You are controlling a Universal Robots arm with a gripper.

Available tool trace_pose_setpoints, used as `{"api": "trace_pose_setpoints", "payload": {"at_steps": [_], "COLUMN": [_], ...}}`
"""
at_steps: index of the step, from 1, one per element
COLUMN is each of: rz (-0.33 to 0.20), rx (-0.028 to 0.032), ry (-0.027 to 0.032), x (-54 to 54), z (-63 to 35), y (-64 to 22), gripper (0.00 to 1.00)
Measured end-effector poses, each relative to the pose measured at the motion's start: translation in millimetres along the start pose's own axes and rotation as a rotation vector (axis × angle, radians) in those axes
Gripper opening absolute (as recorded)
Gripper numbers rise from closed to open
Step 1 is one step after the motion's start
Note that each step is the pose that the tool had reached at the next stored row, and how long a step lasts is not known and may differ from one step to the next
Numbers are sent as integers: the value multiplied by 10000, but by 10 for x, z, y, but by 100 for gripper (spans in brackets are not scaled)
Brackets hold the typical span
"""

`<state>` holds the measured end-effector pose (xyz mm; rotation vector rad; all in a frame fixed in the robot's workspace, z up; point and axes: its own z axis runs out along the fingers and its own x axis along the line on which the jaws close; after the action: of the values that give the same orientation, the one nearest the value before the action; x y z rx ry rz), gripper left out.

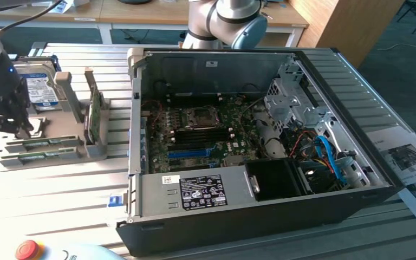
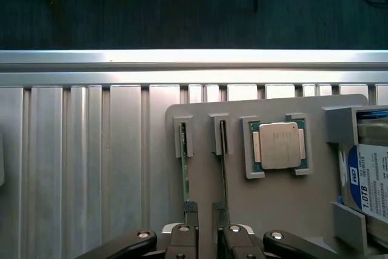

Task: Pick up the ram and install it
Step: 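Pick up the ram and move it above insertion slot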

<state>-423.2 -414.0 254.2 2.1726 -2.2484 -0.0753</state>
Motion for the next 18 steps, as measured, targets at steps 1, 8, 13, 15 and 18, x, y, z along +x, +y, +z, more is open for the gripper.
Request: {"api": "trace_pose_setpoints", "payload": {"at_steps": [1,8,13,15,18], "rz": [0,0,2,1,0], "rx": [-1,0,-1,0,7], "ry": [0,0,0,-1,0], "x": [10,75,101,102,103], "z": [0,0,-1,0,34], "y": [0,-2,-3,-3,-4], "gripper": [24,24,24,24,24]}}
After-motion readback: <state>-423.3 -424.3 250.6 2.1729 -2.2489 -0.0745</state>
